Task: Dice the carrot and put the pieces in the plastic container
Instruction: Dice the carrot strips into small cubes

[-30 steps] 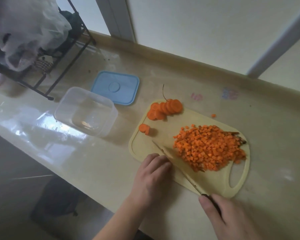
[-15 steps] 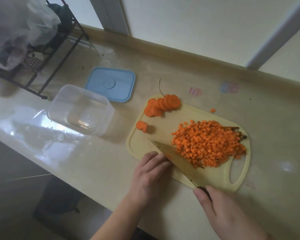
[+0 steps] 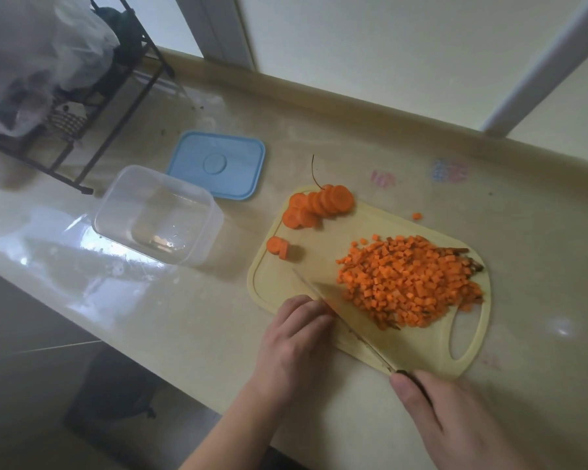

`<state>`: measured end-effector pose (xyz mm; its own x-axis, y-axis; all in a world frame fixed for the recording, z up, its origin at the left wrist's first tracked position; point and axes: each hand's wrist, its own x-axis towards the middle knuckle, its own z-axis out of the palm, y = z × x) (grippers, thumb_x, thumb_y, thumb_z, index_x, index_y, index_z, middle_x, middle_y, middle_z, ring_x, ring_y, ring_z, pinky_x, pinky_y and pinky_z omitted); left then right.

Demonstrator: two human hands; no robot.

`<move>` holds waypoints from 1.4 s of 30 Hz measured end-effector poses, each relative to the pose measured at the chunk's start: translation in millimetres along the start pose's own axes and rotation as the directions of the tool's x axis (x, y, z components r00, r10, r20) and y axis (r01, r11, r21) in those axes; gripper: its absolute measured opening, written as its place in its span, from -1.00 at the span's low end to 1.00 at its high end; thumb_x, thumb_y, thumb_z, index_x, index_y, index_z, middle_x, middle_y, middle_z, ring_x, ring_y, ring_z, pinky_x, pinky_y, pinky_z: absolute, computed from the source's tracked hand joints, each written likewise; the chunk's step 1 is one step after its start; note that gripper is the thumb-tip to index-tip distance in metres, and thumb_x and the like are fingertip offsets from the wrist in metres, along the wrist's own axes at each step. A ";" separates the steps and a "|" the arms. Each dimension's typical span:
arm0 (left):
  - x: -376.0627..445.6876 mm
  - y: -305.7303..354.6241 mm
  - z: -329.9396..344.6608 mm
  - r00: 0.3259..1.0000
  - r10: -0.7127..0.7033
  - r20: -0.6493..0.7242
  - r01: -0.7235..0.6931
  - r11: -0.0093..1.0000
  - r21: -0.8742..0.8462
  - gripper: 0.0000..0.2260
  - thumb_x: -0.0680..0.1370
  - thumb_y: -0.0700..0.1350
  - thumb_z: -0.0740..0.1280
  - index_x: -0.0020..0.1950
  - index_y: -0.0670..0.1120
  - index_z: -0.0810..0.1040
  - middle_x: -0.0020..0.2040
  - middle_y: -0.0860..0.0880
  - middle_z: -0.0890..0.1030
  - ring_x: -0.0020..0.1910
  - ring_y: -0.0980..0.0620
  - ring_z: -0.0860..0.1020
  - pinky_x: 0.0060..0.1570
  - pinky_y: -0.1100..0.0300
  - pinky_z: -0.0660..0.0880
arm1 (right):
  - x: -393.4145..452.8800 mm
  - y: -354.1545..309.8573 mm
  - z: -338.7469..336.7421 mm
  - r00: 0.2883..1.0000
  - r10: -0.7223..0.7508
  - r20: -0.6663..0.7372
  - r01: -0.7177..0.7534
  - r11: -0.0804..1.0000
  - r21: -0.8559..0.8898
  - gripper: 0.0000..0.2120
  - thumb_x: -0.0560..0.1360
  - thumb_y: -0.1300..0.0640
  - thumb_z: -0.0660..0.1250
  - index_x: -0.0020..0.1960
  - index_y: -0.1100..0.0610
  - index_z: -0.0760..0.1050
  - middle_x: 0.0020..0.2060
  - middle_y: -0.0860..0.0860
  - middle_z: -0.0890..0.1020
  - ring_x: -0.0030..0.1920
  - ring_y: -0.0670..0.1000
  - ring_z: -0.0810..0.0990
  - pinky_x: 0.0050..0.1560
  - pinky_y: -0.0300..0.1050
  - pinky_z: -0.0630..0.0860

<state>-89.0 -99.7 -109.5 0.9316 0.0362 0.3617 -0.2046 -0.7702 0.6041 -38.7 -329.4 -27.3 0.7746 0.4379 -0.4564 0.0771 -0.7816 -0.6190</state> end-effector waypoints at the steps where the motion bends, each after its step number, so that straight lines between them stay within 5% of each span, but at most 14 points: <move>1: -0.1 -0.4 -0.4 1.000 0.008 -0.002 -0.008 1.000 0.006 -0.74 0.43 -0.42 0.52 0.09 -0.24 0.69 0.16 -0.11 0.65 0.13 -0.19 0.59 0.10 -0.01 0.55 | -1.1 0.4 0.1 1.000 0.000 -0.003 0.000 1.000 -0.013 -0.11 0.28 -0.63 -0.30 -0.22 0.06 0.48 -0.34 -0.07 0.61 -0.24 -0.17 0.57 -0.18 -0.10 0.50; 11: 2.8 0.2 -1.7 0.998 0.052 -0.027 -0.051 0.998 0.031 -0.82 0.50 -0.33 0.46 0.09 -0.22 0.70 0.16 -0.09 0.66 0.05 -0.14 0.59 0.06 0.06 0.55 | 13.9 -9.2 6.1 0.999 -0.048 -0.003 0.047 0.997 -0.067 -0.18 0.31 -0.57 -0.40 -0.25 0.02 0.38 -0.38 0.01 0.56 -0.26 -0.06 0.56 -0.21 -0.04 0.46; 17: -3.0 -1.6 -3.7 0.999 0.046 0.012 -0.046 0.999 0.013 -0.71 0.43 -0.40 0.52 0.13 -0.24 0.67 0.16 -0.09 0.60 0.12 -0.15 0.57 0.10 0.03 0.55 | 13.8 -2.1 4.6 1.000 -0.006 -0.020 0.007 0.999 0.053 -0.16 0.32 -0.60 -0.25 -0.29 0.09 0.43 -0.38 0.02 0.59 -0.33 -0.10 0.55 -0.25 -0.01 0.46; 26: -1.2 4.8 -7.7 1.000 0.007 0.007 -0.007 1.000 0.026 -0.81 0.65 -0.26 0.27 0.11 -0.24 0.68 0.11 -0.11 0.65 0.08 -0.16 0.60 0.04 0.03 0.55 | -0.6 -0.4 1.2 0.999 0.012 0.030 -0.013 1.000 0.002 -0.05 0.26 -0.64 -0.30 -0.17 0.12 0.49 -0.30 -0.02 0.62 -0.27 -0.15 0.58 -0.17 -0.05 0.51; 31: -3.3 2.5 -6.4 1.000 -0.006 0.018 0.006 0.999 0.032 -0.81 0.63 -0.30 0.28 0.13 -0.23 0.68 0.14 -0.10 0.66 0.12 -0.14 0.60 0.06 0.04 0.55 | -3.2 0.5 1.5 1.000 0.007 0.018 -0.007 1.000 0.003 -0.13 0.27 -0.63 -0.29 -0.21 0.03 0.48 -0.30 -0.12 0.60 -0.22 -0.18 0.57 -0.16 -0.11 0.51; 36: 0.7 4.2 -8.6 1.000 0.015 0.010 -0.015 1.000 0.011 -0.83 0.56 -0.35 0.35 0.10 -0.24 0.68 0.13 -0.10 0.66 0.13 -0.13 0.61 0.11 0.06 0.56 | 8.6 -10.1 5.9 0.998 -0.048 0.037 0.050 0.997 -0.063 -0.15 0.30 -0.58 -0.38 -0.25 0.05 0.40 -0.39 0.00 0.57 -0.28 -0.06 0.56 -0.19 -0.02 0.47; 42: 1.9 0.3 -9.7 1.000 -0.016 0.006 0.016 1.000 -0.004 -0.86 0.61 -0.32 0.35 0.09 -0.21 0.68 0.15 -0.05 0.66 0.13 -0.09 0.59 0.11 0.08 0.55 | 20.1 -14.2 9.9 0.991 -0.133 0.017 0.133 0.991 -0.027 -0.27 0.43 -0.50 -0.26 -0.29 0.07 0.38 -0.45 0.03 0.51 -0.33 -0.03 0.52 -0.26 0.00 0.39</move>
<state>-90.2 -93.7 -101.7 0.9364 0.0445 0.3480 -0.1913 -0.7668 0.6127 -30.4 -305.0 -34.0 0.7464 0.5456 -0.3810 0.1968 -0.7279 -0.6568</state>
